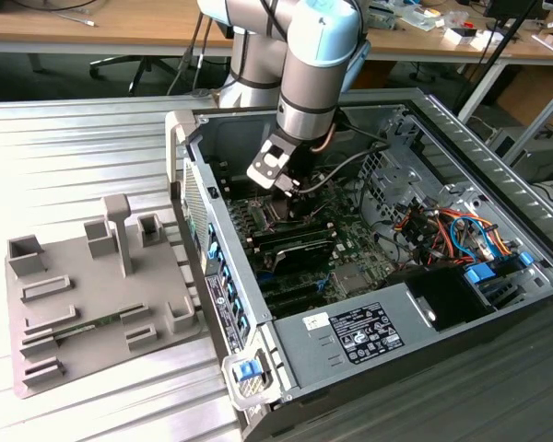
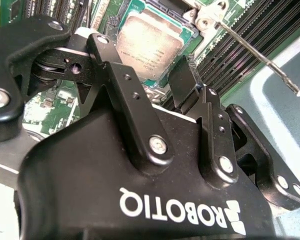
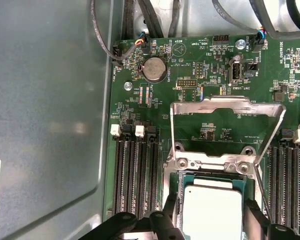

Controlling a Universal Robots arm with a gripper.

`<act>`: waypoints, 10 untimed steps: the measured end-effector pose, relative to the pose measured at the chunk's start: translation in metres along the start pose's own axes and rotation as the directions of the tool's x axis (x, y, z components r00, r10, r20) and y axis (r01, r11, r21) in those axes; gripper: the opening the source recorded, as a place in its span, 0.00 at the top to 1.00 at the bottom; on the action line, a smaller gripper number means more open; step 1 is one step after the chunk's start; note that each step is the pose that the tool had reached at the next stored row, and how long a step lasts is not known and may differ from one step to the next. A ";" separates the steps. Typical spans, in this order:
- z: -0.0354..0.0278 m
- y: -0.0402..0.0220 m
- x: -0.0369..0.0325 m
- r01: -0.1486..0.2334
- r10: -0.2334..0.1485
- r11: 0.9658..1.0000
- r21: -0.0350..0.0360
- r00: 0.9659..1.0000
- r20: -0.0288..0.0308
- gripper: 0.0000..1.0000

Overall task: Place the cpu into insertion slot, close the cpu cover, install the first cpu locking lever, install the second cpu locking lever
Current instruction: 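Place the cpu into insertion slot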

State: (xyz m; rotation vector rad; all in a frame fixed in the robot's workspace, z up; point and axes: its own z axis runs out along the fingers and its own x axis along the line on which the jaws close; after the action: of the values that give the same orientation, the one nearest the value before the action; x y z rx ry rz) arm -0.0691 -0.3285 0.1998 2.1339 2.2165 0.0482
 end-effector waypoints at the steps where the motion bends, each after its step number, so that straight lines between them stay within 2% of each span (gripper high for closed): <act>1: 0.0000 0.0006 0.0000 0.000 0.000 1.000 0.000 1.000 0.000 0.38; 4: 0.0004 0.0058 -0.0002 0.000 0.000 1.000 0.001 1.000 0.000 0.38; 7: -0.0007 0.0061 -0.0002 0.000 0.000 1.000 0.001 1.000 0.000 0.38; 8: -0.0054 0.0063 -0.0004 0.000 0.000 1.000 0.001 1.000 0.000 0.38; 10: -0.0101 0.0067 -0.0005 0.000 0.000 1.000 0.001 1.000 0.000 0.38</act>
State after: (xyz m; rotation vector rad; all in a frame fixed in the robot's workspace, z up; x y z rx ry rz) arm -0.0631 -0.3285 0.2103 2.1342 2.2171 0.0474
